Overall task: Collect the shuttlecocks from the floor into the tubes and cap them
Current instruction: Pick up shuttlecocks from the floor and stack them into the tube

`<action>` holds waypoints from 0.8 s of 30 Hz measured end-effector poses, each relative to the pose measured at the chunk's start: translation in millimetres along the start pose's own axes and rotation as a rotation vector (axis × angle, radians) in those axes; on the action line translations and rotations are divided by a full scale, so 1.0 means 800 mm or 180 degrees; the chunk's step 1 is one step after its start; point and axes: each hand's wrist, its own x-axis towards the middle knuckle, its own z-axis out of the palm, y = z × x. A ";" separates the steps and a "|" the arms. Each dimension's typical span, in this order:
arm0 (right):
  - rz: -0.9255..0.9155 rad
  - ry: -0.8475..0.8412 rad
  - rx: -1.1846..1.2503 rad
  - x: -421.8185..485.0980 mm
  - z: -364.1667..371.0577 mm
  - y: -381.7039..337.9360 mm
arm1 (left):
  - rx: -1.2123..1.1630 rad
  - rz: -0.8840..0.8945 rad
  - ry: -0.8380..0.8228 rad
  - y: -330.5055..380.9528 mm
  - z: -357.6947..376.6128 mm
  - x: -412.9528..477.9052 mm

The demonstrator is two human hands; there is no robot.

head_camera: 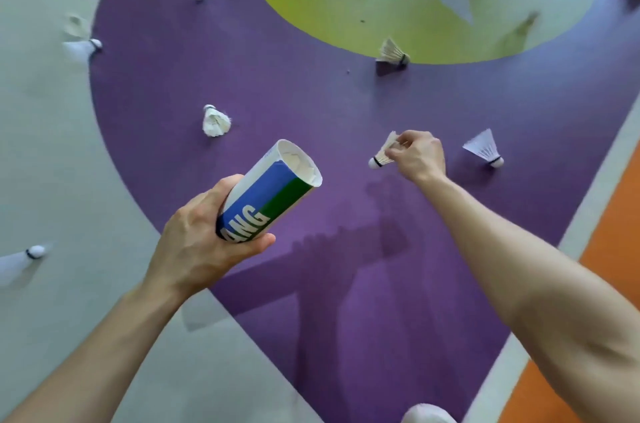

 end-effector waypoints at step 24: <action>-0.3086 -0.0499 0.1406 -0.396 0.012 -0.394 | -0.0522 -0.1137 0.0977 -0.120 -0.197 -0.150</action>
